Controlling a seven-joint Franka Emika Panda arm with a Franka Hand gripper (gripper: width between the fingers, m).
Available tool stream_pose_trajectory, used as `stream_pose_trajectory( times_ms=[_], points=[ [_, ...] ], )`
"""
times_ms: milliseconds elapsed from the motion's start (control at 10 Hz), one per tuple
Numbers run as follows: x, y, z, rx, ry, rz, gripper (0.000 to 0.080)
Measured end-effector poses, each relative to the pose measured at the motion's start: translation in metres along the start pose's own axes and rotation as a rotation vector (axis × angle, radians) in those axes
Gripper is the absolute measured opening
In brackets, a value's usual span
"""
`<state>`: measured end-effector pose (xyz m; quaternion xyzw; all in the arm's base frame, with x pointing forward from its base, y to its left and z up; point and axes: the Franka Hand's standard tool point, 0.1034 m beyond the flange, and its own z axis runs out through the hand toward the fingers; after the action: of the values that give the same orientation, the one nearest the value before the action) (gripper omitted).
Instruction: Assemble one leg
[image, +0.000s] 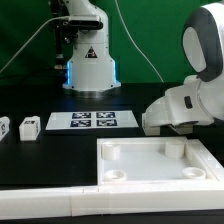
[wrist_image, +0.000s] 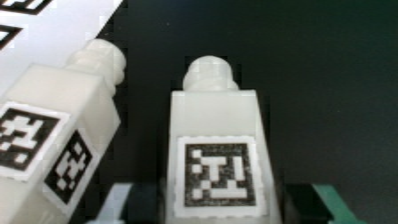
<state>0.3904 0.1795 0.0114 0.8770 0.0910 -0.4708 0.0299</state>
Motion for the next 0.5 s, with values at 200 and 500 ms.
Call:
stream_pose_trajectory(
  times_ms=[200, 500],
  points=[
    [0.000, 0.000, 0.000, 0.000, 0.001, 0.000, 0.0292],
    [-0.015, 0.007, -0.047, 0.030, 0.074, 0.011, 0.0293]
  ],
)
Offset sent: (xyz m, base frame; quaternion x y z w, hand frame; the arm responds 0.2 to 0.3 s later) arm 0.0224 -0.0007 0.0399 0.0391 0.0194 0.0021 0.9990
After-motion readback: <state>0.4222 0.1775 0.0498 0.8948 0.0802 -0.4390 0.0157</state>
